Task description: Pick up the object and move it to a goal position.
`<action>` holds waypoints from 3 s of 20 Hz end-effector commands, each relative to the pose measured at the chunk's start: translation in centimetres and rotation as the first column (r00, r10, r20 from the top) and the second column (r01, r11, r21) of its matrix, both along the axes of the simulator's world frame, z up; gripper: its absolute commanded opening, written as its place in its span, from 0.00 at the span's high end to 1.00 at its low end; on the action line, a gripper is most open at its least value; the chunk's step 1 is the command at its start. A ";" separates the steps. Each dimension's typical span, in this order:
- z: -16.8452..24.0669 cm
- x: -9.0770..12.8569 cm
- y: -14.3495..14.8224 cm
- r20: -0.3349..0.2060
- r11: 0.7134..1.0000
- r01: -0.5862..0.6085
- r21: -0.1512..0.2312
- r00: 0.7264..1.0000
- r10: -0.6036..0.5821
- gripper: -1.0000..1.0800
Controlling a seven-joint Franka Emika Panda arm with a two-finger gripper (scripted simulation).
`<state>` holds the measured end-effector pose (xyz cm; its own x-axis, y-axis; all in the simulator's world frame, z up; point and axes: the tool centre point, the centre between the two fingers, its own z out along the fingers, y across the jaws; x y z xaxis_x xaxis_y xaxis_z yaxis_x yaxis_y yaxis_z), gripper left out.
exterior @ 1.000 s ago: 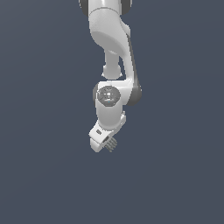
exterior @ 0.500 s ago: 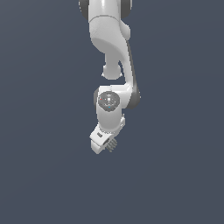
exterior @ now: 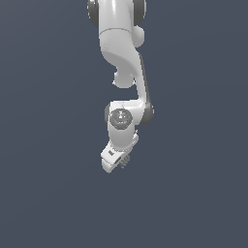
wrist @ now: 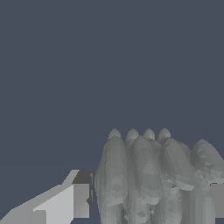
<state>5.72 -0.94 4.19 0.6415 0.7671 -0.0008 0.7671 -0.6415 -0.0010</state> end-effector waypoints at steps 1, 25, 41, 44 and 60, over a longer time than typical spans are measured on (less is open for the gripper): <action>0.0 0.1 0.0 0.001 1.000 0.000 0.000 1.000 0.000 1.00; 4.5 -2.1 -0.1 0.001 1.000 0.000 -0.001 1.000 0.000 1.00; 17.9 -8.4 -0.3 0.001 1.000 0.000 -0.003 1.000 0.000 1.00; 20.8 -9.7 -0.4 0.001 1.000 -0.001 -0.002 1.000 0.001 1.00; 35.2 -15.9 -0.6 0.001 1.000 -0.001 0.001 1.000 0.001 1.00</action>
